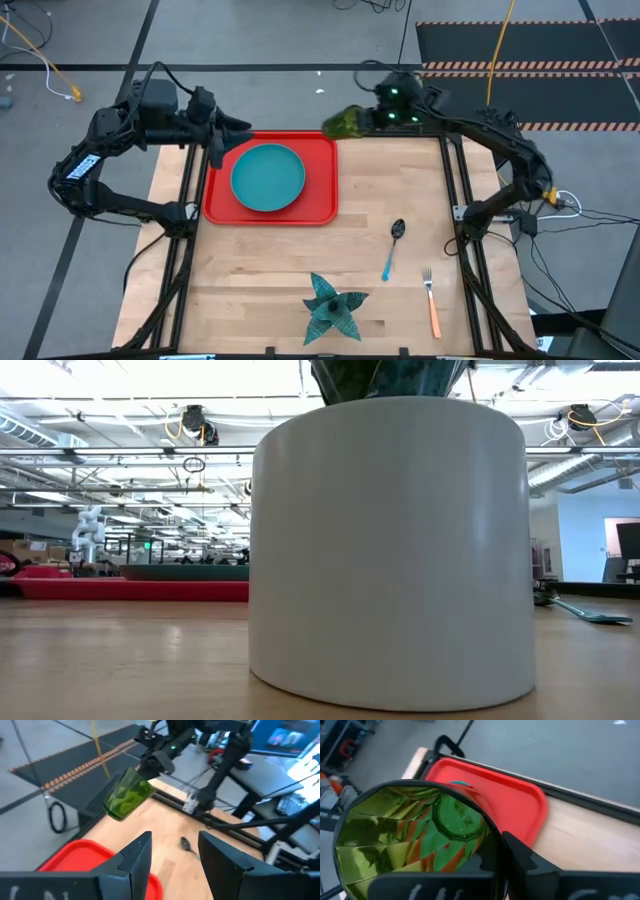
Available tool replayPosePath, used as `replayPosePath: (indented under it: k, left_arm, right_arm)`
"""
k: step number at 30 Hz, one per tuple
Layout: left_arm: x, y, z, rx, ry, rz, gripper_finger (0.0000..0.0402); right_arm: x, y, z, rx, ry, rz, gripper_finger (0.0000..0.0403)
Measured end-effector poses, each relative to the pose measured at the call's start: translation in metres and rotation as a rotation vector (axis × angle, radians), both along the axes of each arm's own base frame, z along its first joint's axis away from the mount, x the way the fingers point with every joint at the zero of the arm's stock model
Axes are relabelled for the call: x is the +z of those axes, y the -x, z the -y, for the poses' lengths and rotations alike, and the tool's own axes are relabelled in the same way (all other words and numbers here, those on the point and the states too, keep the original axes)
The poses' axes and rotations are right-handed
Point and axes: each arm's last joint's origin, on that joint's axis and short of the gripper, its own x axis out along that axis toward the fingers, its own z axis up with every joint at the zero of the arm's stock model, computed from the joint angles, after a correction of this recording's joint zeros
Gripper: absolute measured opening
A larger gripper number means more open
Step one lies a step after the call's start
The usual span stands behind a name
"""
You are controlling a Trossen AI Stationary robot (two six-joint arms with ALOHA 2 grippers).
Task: Pick and place plate/cup/fork/spoon on tray
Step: Put the green cup on the orange tray to the right of the green plate
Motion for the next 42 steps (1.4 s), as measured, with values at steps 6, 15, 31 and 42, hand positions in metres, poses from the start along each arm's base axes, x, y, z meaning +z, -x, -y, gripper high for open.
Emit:
replayPosePath:
  k: [6, 15, 31, 42]
  left_arm:
    - [-0.010, 0.008, -0.006, 0.094, 0.054, -0.108, 0.0163]
    - [-0.018, 0.042, 0.007, 0.099, 0.093, -0.228, 0.0163]
    - [-0.014, 0.056, 0.018, 0.029, 0.151, -0.166, 0.0163]
    - [-0.015, 0.055, 0.016, 0.118, 0.143, -0.181, 0.0163]
  right_arm:
    - [-0.015, -0.058, 0.006, 0.077, -0.041, -0.057, 0.0000]
    - [-0.042, -0.099, 0.025, 0.102, -0.090, -0.175, 0.0000]
    - [-0.069, -0.100, 0.041, -0.009, -0.159, -0.270, 0.0000]
    - [-0.007, -0.075, 0.012, 0.144, -0.061, -0.126, 0.0000]
